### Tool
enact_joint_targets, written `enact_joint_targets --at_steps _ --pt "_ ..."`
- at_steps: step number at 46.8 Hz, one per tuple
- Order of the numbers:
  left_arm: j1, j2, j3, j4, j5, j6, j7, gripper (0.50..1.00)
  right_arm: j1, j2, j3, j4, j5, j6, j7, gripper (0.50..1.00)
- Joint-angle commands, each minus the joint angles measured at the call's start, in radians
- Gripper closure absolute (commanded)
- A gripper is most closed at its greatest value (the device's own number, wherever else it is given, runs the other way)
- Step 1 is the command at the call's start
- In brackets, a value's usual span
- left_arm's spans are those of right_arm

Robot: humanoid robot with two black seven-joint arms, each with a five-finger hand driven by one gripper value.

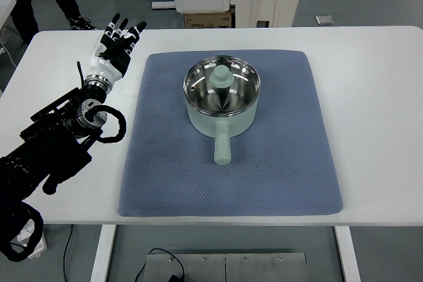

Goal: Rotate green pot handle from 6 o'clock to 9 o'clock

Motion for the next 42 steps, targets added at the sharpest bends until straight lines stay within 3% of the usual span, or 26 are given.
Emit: enact_joint_targets --at_steps 1,42 --pt "0.0 0.0 0.002 -0.002 0.0 0.0 0.0 0.5 -0.001 0.0 0.0 0.0 0.0 0.0 0.0 0.5" --pt "-0.004 0.0 -0.001 0.0 0.0 0.0 -0.003 0.5 0.0 0.0 0.0 0.0 0.0 0.0 0.0 0.5"
